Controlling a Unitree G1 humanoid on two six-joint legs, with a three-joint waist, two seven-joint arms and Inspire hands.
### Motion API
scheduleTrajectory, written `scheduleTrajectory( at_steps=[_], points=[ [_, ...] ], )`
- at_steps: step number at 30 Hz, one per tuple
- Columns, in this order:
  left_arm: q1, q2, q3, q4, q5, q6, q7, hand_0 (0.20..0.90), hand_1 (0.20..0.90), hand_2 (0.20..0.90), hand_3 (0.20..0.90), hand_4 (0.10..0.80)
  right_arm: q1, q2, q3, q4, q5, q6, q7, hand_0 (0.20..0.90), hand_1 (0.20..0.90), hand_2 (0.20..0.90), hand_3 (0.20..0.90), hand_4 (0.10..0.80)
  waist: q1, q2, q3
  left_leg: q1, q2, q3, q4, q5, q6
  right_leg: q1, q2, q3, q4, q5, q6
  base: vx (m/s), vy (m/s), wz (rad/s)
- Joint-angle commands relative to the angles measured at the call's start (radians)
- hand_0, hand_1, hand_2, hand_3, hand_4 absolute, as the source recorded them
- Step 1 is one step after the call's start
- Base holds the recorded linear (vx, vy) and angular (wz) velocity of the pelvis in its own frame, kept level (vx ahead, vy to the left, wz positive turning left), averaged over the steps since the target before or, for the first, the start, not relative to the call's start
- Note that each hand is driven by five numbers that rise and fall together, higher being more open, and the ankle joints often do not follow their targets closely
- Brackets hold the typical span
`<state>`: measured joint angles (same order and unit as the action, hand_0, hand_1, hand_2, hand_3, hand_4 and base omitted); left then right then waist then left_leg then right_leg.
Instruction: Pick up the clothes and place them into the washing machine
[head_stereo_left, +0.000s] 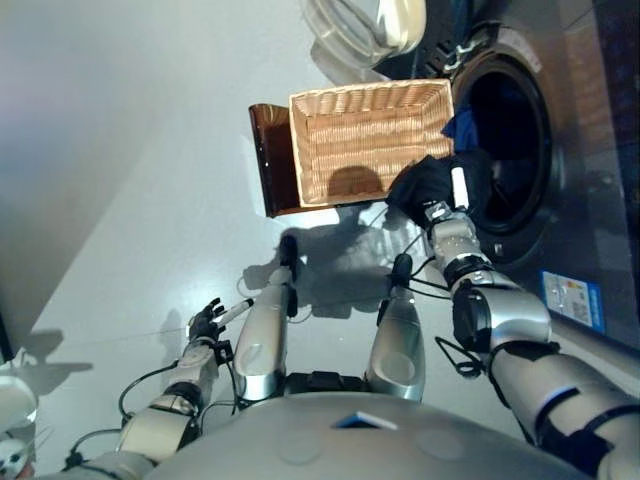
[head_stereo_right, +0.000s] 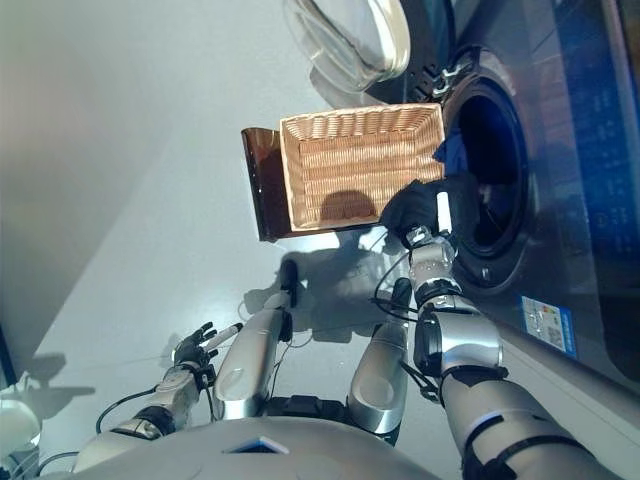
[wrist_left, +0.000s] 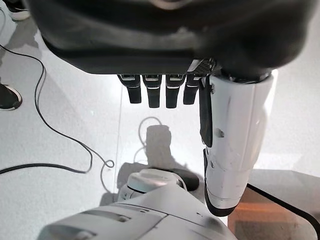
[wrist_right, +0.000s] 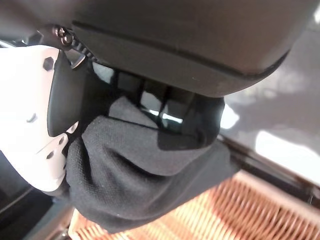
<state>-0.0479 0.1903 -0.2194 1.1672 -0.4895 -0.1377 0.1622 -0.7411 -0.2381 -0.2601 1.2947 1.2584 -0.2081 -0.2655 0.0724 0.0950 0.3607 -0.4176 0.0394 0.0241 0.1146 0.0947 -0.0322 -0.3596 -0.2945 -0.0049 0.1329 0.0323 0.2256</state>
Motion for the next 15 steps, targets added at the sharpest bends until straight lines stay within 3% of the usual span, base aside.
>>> scheduleTrajectory(
  at_steps=[1,8,15],
  points=[
    [0.044,-0.021,-0.062,-0.024,-0.029,-0.002,0.015,0.900,0.900,0.900,0.900,0.800,-0.122,-0.103,-0.061,0.001,0.084,-0.098,0.011,0.200,0.200,0.200,0.200,0.300,0.034,0.030,-0.041,-0.021,0.022,0.007,-0.054,0.017,-0.035,-0.089,-0.019,0.017,0.003,0.075,-0.052,0.026,0.069,0.05],
    [0.063,-0.025,-0.105,-0.071,-0.031,-0.007,0.004,0.900,0.900,0.900,0.900,0.800,-0.227,-0.255,-0.112,0.019,0.136,-0.133,-0.007,0.200,0.200,0.200,0.200,0.300,0.056,0.093,-0.042,-0.026,0.000,0.013,-0.087,0.030,-0.040,-0.119,-0.042,0.023,0.003,0.078,-0.040,0.019,0.044,0.00],
    [0.062,-0.030,-0.125,-0.096,-0.036,-0.010,0.009,0.900,0.900,0.900,0.900,0.800,-0.284,-0.386,-0.103,0.019,0.136,-0.150,-0.031,0.200,0.200,0.200,0.200,0.300,0.051,0.110,-0.054,-0.028,-0.008,0.012,-0.123,0.050,-0.047,-0.138,-0.047,0.028,-0.002,0.081,-0.037,0.015,0.020,0.03]
  ],
)
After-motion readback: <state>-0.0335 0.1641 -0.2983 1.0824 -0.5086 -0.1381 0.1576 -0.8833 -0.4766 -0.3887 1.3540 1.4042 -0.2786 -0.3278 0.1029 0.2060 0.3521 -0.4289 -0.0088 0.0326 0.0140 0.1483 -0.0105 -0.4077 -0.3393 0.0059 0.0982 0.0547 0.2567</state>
